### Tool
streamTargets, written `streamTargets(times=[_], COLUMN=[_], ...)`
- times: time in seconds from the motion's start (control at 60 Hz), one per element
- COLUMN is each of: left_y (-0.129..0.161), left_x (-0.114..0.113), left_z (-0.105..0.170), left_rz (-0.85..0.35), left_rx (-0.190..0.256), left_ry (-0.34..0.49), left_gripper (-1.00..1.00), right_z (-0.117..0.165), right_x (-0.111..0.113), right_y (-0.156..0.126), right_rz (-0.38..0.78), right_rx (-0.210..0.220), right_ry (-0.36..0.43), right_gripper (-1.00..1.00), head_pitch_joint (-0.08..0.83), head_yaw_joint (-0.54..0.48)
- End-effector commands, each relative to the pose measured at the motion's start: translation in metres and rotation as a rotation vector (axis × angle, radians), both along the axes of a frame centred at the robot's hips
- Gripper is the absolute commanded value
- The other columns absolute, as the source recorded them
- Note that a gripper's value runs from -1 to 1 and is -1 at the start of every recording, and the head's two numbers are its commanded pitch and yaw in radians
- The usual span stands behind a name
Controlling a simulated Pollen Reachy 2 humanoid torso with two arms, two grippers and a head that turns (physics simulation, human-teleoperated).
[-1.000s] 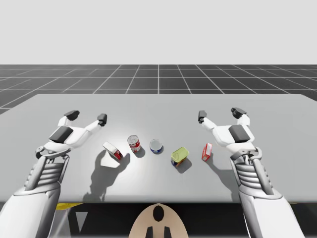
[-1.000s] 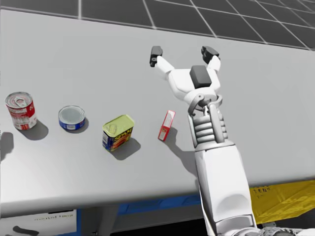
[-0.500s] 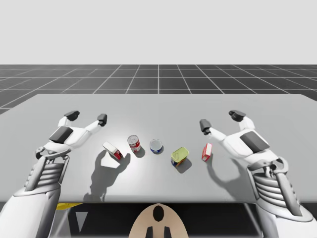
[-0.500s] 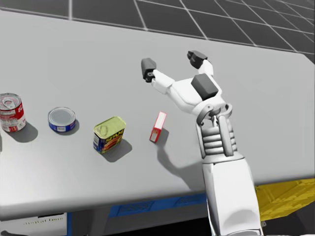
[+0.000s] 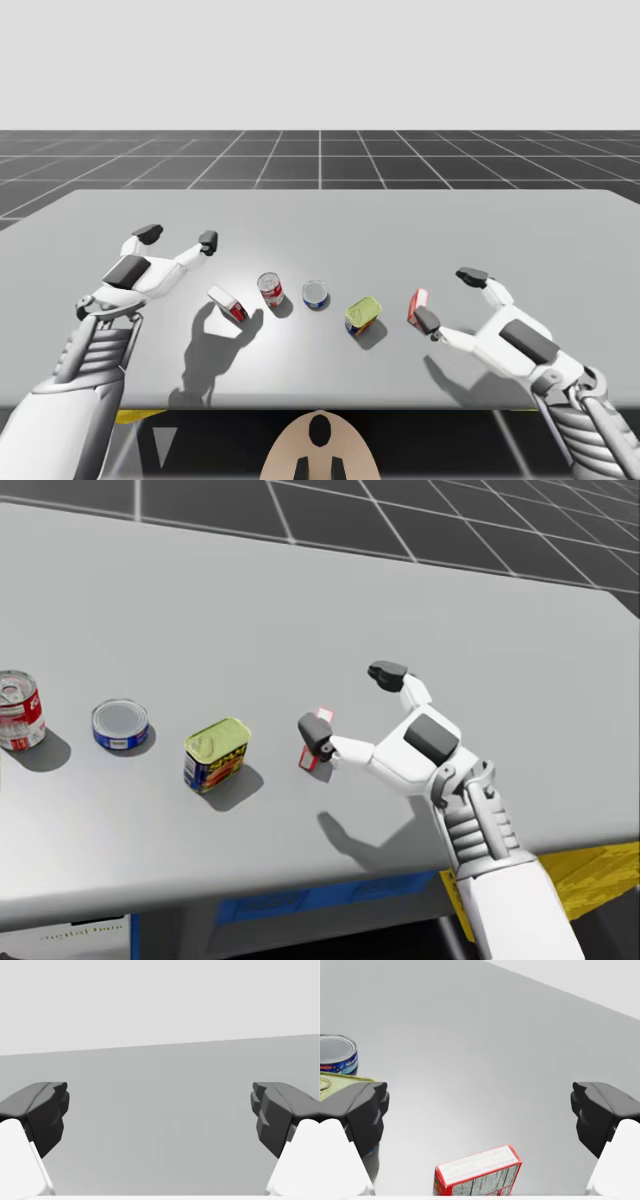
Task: Grasp the gelatin box and hold it up.
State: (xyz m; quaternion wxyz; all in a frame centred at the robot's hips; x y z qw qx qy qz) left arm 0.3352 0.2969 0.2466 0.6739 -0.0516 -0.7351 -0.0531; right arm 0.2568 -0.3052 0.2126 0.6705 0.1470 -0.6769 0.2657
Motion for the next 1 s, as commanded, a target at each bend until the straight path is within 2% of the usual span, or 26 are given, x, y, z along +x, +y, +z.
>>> streamTargets(times=[0.017,0.083,0.35,0.483,0.7,0.783,1.0], left_y=[0.0,0.0,0.0,0.0,0.001,0.001,0.001], left_x=[0.001,0.001,0.001,0.001,0.001,0.001,0.001], left_z=[-0.001,-0.001,-0.001,-0.001,-0.001,0.0,0.0], left_rz=[0.0,0.0,0.001,0.002,0.0,0.0,-0.002], left_rx=[0.002,0.002,0.003,0.002,0.002,0.002,0.001], left_ry=[0.002,0.002,0.002,0.0,-0.001,-0.002,-0.003], left_gripper=[-1.0,-1.0,-1.0,-1.0,-1.0,-1.0,-1.0], right_z=[-0.024,-0.033,-0.06,-0.07,-0.075,-0.076,-0.079], right_x=[0.002,0.005,0.02,0.029,0.047,0.051,0.059], right_y=[-0.009,-0.01,-0.007,-0.001,0.003,0.005,0.009], right_rz=[0.043,0.061,0.079,0.063,0.034,0.028,0.026], right_rx=[-0.008,0.006,0.013,-0.018,-0.037,-0.058,-0.074], right_ry=[0.043,0.073,0.146,0.168,0.227,0.232,0.238], right_gripper=[-1.0,-1.0,-1.0,-1.0,-1.0,-1.0,-1.0], head_pitch_joint=[0.677,0.676,0.682,0.685,0.689,0.691,0.694], head_yaw_joint=[-0.38,-0.37,-0.37,-0.37,-0.37,-0.37,-0.37])
